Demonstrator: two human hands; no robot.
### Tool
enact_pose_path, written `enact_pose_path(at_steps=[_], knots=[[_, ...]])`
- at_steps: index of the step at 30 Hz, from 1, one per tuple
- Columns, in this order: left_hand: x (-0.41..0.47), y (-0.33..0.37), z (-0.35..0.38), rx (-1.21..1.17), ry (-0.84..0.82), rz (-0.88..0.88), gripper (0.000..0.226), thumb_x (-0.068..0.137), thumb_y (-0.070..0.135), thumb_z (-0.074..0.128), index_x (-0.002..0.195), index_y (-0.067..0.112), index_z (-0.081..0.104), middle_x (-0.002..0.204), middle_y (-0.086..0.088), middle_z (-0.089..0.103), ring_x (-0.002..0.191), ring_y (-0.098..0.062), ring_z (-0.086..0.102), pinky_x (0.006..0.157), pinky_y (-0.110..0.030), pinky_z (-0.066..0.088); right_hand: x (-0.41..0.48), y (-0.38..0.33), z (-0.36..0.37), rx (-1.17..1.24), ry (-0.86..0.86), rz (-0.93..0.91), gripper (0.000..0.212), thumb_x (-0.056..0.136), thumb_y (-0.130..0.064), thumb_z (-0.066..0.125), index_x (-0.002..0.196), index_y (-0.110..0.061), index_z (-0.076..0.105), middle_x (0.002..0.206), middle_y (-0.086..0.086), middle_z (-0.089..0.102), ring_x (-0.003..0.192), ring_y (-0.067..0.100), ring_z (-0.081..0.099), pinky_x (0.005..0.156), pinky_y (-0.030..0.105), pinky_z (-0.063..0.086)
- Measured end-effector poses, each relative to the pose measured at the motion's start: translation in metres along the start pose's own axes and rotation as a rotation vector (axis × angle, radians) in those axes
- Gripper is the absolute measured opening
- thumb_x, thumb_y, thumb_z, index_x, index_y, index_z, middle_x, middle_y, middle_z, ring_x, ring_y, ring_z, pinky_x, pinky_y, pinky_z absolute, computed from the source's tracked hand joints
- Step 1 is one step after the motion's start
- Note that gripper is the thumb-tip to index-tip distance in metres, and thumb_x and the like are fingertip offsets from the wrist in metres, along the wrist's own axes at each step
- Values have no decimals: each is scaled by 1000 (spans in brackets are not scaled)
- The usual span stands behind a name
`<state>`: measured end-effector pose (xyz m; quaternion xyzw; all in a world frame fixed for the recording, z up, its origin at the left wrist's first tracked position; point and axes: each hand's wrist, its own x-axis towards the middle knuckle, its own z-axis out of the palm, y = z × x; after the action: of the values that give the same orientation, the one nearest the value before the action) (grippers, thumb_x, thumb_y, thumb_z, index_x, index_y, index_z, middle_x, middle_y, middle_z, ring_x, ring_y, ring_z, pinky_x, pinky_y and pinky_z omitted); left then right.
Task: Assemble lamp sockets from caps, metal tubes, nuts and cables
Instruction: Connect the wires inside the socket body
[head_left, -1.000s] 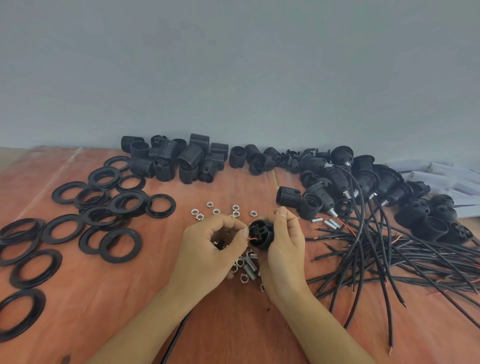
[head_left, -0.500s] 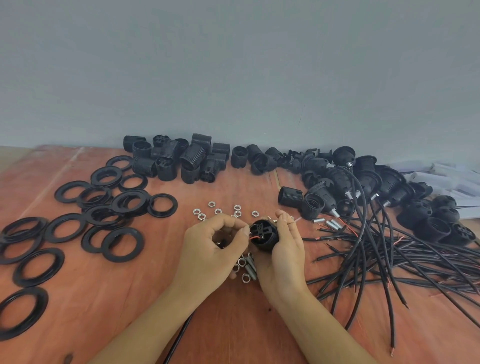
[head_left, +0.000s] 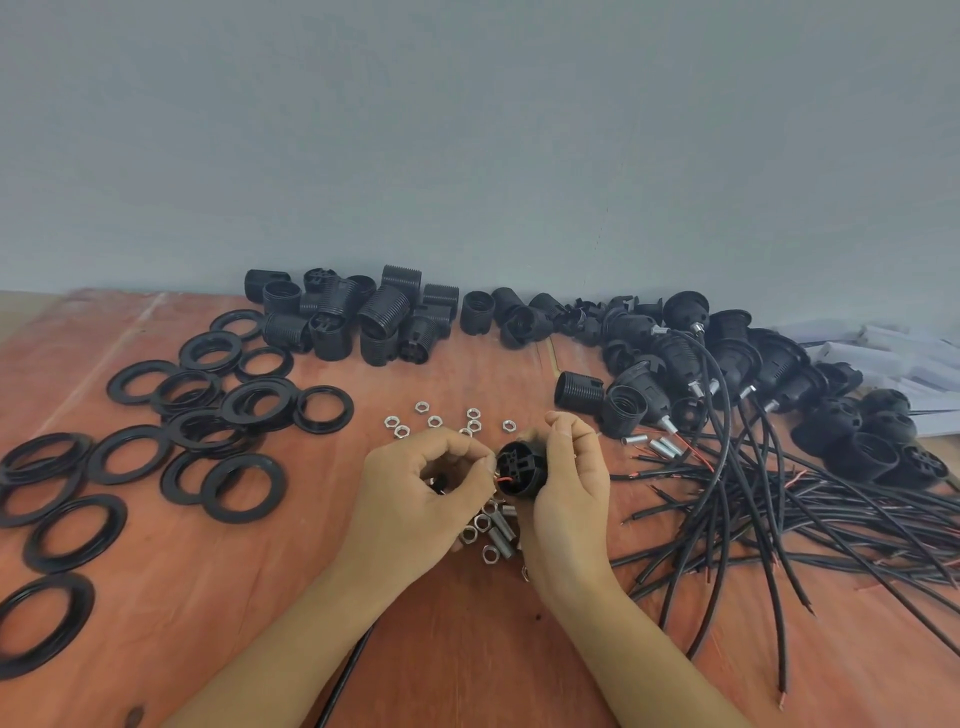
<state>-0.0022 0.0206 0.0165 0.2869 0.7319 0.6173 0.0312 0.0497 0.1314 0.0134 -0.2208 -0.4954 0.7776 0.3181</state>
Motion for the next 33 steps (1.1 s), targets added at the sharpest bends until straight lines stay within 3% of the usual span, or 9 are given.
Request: enact_pose_path(at_steps=[5, 9, 22, 26, 30, 33], knots=[[0, 0, 0, 32, -9, 53, 22, 85, 10, 70, 79, 31, 71, 66, 10, 66, 53, -7, 61, 39, -23, 50, -2, 0, 1, -33, 27, -38, 27, 104, -25, 42, 85, -27, 61, 79, -3, 62, 80, 17, 57, 82, 42, 47], [0, 1, 2, 48, -11, 65, 23, 84, 8, 70, 78, 30, 71, 68, 11, 67, 54, -7, 62, 43, -16, 48, -1, 3, 0, -14, 63, 18, 21, 105, -25, 42, 93, -19, 58, 83, 0, 61, 80, 18, 56, 81, 41, 47], [0, 1, 2, 64, 11, 42, 26, 84, 7, 70, 77, 32, 70, 67, 12, 67, 52, -2, 60, 45, -13, 47, 2, 4, -2, -68, 32, -45, 24, 104, -25, 42, 89, -23, 60, 81, -2, 60, 80, 19, 55, 82, 42, 46], [1, 1, 1, 74, -6, 39, 24, 84, 7, 70, 76, 30, 71, 65, 12, 67, 49, -1, 58, 43, -13, 46, 2, 4, -3, -103, 1, -91, 29, 105, -23, 41, 82, -26, 60, 76, -9, 62, 75, 11, 56, 76, 35, 47], [1, 2, -2, 84, -37, 37, 20, 83, 8, 71, 77, 27, 72, 64, 13, 65, 51, -3, 59, 43, -15, 47, 2, 4, -4, -214, -3, -199, 22, 104, -18, 42, 89, -20, 58, 75, -10, 60, 72, 6, 57, 69, 21, 49], [1, 2, -3, 100, -51, 58, 18, 83, 8, 71, 78, 25, 72, 65, 13, 65, 50, -3, 58, 44, -14, 47, 2, 4, -5, -286, -22, -265, 21, 104, -15, 42, 90, -19, 57, 79, -7, 59, 76, 7, 56, 72, 21, 49]])
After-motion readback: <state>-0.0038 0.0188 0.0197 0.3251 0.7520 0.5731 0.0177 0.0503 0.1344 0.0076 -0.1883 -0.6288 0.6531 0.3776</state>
